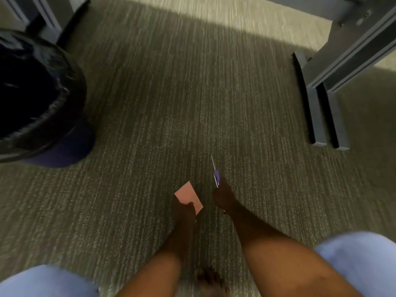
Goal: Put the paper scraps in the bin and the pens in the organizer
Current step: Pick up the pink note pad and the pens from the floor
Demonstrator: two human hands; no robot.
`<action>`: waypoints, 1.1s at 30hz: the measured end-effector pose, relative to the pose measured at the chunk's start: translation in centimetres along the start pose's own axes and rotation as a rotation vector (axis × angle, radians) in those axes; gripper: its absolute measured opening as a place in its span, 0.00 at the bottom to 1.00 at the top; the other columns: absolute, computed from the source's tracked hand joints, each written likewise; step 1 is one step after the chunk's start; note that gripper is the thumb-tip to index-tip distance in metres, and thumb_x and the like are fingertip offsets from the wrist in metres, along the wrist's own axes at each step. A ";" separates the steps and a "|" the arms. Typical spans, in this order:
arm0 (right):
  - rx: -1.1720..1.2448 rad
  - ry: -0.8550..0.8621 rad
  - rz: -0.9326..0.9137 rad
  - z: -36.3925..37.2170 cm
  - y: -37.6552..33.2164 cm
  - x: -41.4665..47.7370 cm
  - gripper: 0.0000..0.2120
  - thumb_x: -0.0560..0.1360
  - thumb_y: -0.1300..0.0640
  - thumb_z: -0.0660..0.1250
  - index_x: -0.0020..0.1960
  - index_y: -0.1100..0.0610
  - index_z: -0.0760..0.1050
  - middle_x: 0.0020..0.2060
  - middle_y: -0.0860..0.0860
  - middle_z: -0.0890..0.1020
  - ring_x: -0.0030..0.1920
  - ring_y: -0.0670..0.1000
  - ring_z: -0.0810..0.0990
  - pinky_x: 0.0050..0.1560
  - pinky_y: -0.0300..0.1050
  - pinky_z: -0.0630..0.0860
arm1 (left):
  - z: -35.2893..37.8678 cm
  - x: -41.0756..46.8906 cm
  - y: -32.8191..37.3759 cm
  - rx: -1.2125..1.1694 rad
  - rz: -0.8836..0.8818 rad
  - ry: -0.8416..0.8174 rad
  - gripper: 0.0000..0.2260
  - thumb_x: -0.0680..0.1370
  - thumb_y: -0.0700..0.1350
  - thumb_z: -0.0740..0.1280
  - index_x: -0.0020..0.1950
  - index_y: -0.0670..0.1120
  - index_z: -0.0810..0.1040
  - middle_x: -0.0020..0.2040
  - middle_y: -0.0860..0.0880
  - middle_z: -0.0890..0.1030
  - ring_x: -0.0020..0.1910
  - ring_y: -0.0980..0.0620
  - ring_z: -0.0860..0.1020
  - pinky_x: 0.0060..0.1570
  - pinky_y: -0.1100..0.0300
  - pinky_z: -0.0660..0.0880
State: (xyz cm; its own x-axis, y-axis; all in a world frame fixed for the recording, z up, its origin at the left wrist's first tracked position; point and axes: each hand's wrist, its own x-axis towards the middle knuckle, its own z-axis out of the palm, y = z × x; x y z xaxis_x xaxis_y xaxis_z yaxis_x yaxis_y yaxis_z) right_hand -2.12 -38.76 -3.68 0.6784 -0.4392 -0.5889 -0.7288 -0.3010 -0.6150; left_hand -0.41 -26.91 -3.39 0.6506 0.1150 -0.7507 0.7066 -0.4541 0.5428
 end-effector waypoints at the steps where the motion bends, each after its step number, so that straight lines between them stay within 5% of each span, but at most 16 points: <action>1: 0.011 0.013 0.029 -0.3 -0.9 -0.8 0.26 0.77 0.70 0.57 0.74 0.57 0.60 0.66 0.59 0.73 0.58 0.55 0.75 0.51 0.46 0.75 | -1.1 -1.1 0.2 -0.070 0.004 0.023 0.29 0.77 0.34 0.63 0.74 0.35 0.52 0.75 0.36 0.57 0.74 0.41 0.59 0.70 0.55 0.54; 5: 0.061 -0.043 0.123 -1.5 -4.7 -4.9 0.22 0.75 0.69 0.58 0.68 0.59 0.65 0.50 0.60 0.76 0.48 0.56 0.77 0.44 0.48 0.73 | -6.2 -6.2 2.0 -0.338 0.064 0.050 0.20 0.74 0.27 0.63 0.65 0.34 0.70 0.63 0.35 0.75 0.62 0.37 0.74 0.51 0.57 0.73; 11: 0.120 -0.031 0.126 -5.5 -11.4 -12.2 0.15 0.74 0.68 0.59 0.41 0.48 0.66 0.35 0.51 0.74 0.32 0.47 0.71 0.33 0.42 0.66 | -13.2 -13.9 6.0 -0.335 0.061 0.049 0.15 0.72 0.32 0.68 0.59 0.34 0.76 0.56 0.35 0.80 0.52 0.38 0.80 0.43 0.60 0.70; 16: 0.312 -0.033 0.148 -9.6 -18.0 -19.5 0.16 0.75 0.71 0.55 0.44 0.51 0.70 0.34 0.51 0.76 0.27 0.44 0.71 0.25 0.36 0.67 | -18.4 -22.0 10.0 -0.334 0.040 0.030 0.13 0.72 0.32 0.69 0.56 0.34 0.77 0.54 0.36 0.81 0.50 0.39 0.80 0.46 0.54 0.74; 20: 0.395 -0.016 0.156 -13.9 -22.5 -24.8 0.12 0.78 0.71 0.53 0.52 0.55 0.66 0.35 0.52 0.77 0.26 0.45 0.68 0.20 0.34 0.64 | -21.7 -28.1 13.9 -0.286 0.068 0.022 0.12 0.73 0.33 0.68 0.55 0.36 0.76 0.53 0.37 0.81 0.44 0.44 0.79 0.32 0.62 0.70; 24: 0.472 -0.038 0.113 -18.3 -26.2 -29.5 0.09 0.79 0.70 0.55 0.49 0.57 0.65 0.39 0.55 0.80 0.30 0.47 0.71 0.28 0.38 0.67 | -24.4 -33.6 17.8 -0.263 0.126 0.005 0.11 0.74 0.34 0.67 0.56 0.36 0.75 0.55 0.38 0.81 0.50 0.41 0.79 0.41 0.59 0.72; 33: 0.638 0.019 0.083 -26.3 -30.7 -38.7 0.09 0.78 0.69 0.57 0.50 0.56 0.69 0.39 0.55 0.81 0.32 0.47 0.74 0.31 0.39 0.69 | -28.3 -44.2 23.8 -0.207 0.267 -0.203 0.13 0.79 0.37 0.61 0.64 0.42 0.68 0.53 0.46 0.75 0.47 0.45 0.78 0.30 0.54 0.81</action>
State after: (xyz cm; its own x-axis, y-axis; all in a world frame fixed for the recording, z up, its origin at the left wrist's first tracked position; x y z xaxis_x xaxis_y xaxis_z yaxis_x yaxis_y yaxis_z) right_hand -8.42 -34.79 51.83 0.6161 -0.4563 -0.6421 -0.5761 0.2949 -0.7623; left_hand -4.49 -17.82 53.34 0.7655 -0.1695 -0.6207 0.5745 -0.2541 0.7780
